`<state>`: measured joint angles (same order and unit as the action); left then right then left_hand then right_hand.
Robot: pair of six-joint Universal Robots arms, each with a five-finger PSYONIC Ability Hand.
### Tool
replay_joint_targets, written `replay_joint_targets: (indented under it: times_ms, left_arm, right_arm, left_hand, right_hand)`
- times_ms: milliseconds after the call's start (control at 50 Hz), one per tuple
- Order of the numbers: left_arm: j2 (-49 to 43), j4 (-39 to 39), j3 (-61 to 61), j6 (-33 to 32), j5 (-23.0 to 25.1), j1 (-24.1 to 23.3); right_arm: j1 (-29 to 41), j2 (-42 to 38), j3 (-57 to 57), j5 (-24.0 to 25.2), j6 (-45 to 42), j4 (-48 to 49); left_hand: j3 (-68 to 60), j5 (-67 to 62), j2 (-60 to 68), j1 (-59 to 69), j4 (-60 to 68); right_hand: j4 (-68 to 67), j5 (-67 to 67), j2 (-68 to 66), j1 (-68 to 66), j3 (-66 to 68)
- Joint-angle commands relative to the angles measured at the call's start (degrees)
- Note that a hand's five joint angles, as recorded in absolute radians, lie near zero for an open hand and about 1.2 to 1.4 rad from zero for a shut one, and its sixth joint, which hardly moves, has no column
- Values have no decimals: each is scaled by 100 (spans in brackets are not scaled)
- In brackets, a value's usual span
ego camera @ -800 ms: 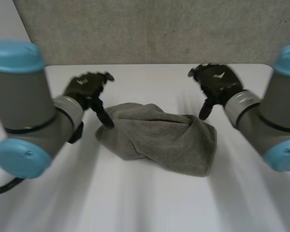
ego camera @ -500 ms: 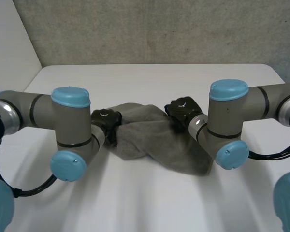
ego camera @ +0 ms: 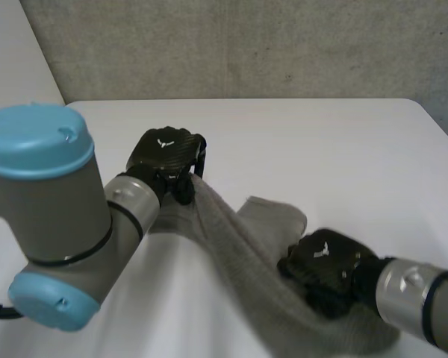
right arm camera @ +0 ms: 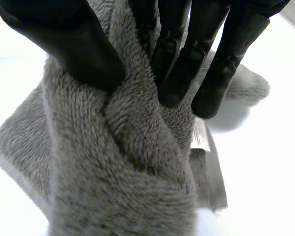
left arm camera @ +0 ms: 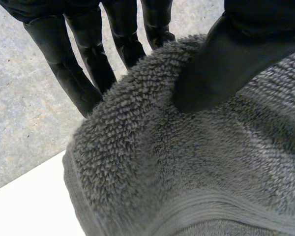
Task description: Fold the towel.
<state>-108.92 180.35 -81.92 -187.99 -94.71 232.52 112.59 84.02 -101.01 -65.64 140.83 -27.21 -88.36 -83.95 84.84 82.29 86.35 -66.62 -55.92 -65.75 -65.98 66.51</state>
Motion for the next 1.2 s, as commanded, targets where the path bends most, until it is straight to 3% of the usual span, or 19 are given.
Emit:
replay_joint_targets:
  times_ms: [20,40,120,280,440,540,560,580,600,620,760,800,820,860,920,960,1040,1120,1200]
  left_arm:
    - [73,264,-491,-27,-12,47]
    - [46,264,-527,-27,-12,74]
    - [-7,264,-597,-27,-12,171]
    - [-156,264,-738,-79,-12,329]
    - [-156,291,-852,-510,-12,487]
    - [-174,334,-826,-580,-12,566]
    - [-174,335,-826,-580,-12,566]
    - [-182,361,-782,-589,-12,575]
    - [-182,361,-782,-589,-12,575]
    - [-191,378,-712,-607,-12,584]
    - [-130,414,202,-950,-12,751]
    - [-77,466,954,-1020,-30,838]
    - [-77,466,958,-1020,-30,838]
    - [28,624,1746,-1002,-65,847]
    - [177,843,2231,-1002,-65,847]
    - [274,975,2276,-994,-65,847]
    - [442,1108,2101,-993,-74,830]
    - [608,1125,998,-1011,-4,768]
    - [740,1222,-44,-1020,14,742]
  right_arm:
    - [-167,124,405,526,181,-251]
    - [-255,115,607,508,356,-85]
    - [-308,-16,994,482,742,223]
    - [-176,-1704,2147,139,1113,532]
    - [571,-3207,3325,-643,1069,515]
    - [694,-3682,3756,-758,1060,532]
    - [720,-3752,3886,-775,1052,524]
    - [772,-3796,4070,-801,1052,506]
    - [773,-3796,4072,-801,1052,506]
    - [825,-3805,4289,-845,1069,506]
    - [782,-3199,5452,-1083,1438,1077]
    - [773,-2429,5488,-1162,1841,2179]
    - [773,-2425,5487,-1162,1843,2185]
    - [738,-1752,4971,-1101,2123,3575]
    - [667,-1494,4652,-1048,2177,4153]
    - [388,-1082,3970,-829,2159,4723]
    - [122,-782,3263,-424,2150,4646]
    - [-193,-676,2116,374,1827,4374]
    - [-449,-685,1347,816,1192,4171]
  left_hand:
    - [836,1395,-484,-229,-635]
    - [836,1395,-484,-229,-635]
    - [836,1395,-484,-229,-635]
    - [836,1395,-484,-229,-635]
    - [836,1395,-484,-229,-635]
    - [836,1395,-484,-229,-635]
    - [836,1395,-484,-229,-635]
    - [836,1395,-484,-229,-635]
    - [836,1395,-484,-229,-635]
    - [836,1395,-484,-229,-635]
    - [836,1395,-484,-229,-635]
    - [836,1395,-484,-229,-635]
    - [836,1395,-484,-229,-635]
    - [836,1395,-484,-229,-635]
    - [836,1395,-484,-229,-635]
    - [836,1395,-484,-229,-635]
    - [836,1395,-484,-229,-635]
    - [836,1395,-484,-229,-635]
    - [836,1395,-484,-229,-635]
  right_hand:
    - [3357,3288,3270,3294,-3346]
    - [4231,4162,4145,4168,-4220]
    - [4576,4507,4490,4513,-4565]
    - [4375,4305,4288,4311,-4364]
    - [4274,4204,4187,4210,-4263]
    - [2962,2892,2875,2898,-2951]
    - [1829,1760,1742,1766,-1818]
    - [-330,-400,-417,-394,341]
    - [-352,-422,-439,-416,363]
    - [-1329,-1398,-1416,-1392,1340]
    - [-1338,-1408,-1425,-1402,1349]
    - [-1338,-1408,-1425,-1402,1349]
    - [-1338,-1408,-1425,-1402,1349]
    - [-1338,-1408,-1425,-1402,1349]
    - [-1338,-1408,-1425,-1402,1349]
    - [-1338,-1408,-1425,-1402,1349]
    - [-1338,-1408,-1425,-1402,1349]
    - [-1338,-1408,-1425,-1402,1349]
    - [-1338,-1408,-1425,-1402,1349]
